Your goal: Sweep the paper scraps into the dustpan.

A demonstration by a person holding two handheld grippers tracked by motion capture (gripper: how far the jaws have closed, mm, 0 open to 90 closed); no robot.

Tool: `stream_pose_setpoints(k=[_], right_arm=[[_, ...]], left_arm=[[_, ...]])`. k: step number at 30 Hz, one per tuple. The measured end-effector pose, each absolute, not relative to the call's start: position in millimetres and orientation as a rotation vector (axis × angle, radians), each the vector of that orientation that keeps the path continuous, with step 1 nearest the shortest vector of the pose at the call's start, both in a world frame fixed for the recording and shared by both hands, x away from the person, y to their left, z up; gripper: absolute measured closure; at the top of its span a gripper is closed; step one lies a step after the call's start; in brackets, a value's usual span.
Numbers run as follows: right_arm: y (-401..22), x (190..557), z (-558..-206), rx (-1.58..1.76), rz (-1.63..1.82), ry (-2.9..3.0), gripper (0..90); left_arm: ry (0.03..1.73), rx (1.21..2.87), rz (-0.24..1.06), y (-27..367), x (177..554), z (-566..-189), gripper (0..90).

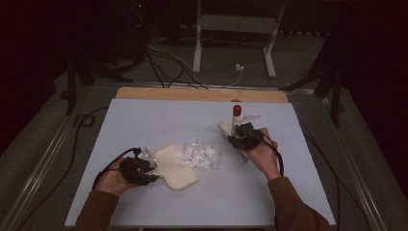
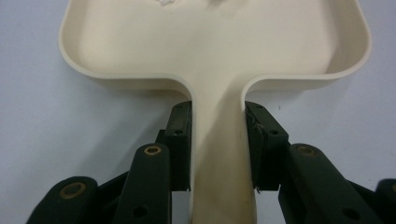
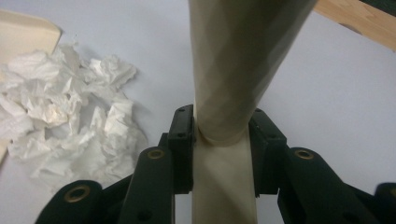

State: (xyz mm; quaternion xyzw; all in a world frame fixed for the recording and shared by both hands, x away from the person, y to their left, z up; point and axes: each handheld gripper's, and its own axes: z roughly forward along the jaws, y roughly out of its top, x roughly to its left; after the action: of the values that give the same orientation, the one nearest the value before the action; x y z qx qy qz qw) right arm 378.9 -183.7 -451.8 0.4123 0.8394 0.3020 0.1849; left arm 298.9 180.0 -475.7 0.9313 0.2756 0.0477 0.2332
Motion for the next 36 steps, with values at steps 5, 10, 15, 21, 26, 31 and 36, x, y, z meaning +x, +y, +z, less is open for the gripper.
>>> stream_pose_setpoints(k=[5, 10, 15, 21, 26, 31, 36], right_arm=[[-175.2, 374.1, -452.5, 1.169, 0.845, 2.348, 67.0], [-166.2, 370.7, -452.4, 1.185, 0.879, 2.346, 67.1], [-152.4, 366.4, -454.0, 1.178, 0.880, 2.355, 67.0], [-136.3, 359.9, -454.5, 1.193, 0.879, 2.351, 66.9], [-125.5, 355.3, -454.9, 1.201, 0.893, 2.355, 66.9], [-117.7, 350.5, -455.9, 1.197, 0.910, 2.357, 66.8], [-112.1, 347.8, -455.8, 1.187, 0.920, 2.365, 66.8]], left_arm=[[0.758, 2.556, 0.128, 177.2, 300.0, -476.5, 66.6], [0.762, 2.553, 0.125, 174.4, 301.0, -476.9, 66.6], [0.764, 2.551, 0.121, 173.1, 301.5, -476.9, 66.6], [0.770, 2.548, 0.121, 170.7, 302.1, -477.6, 66.6], [0.770, 2.543, 0.121, 169.3, 302.7, -477.7, 66.6], [0.771, 2.542, 0.120, 167.9, 303.0, -478.1, 66.6], [0.776, 2.539, 0.120, 166.1, 303.5, -478.2, 66.6]])
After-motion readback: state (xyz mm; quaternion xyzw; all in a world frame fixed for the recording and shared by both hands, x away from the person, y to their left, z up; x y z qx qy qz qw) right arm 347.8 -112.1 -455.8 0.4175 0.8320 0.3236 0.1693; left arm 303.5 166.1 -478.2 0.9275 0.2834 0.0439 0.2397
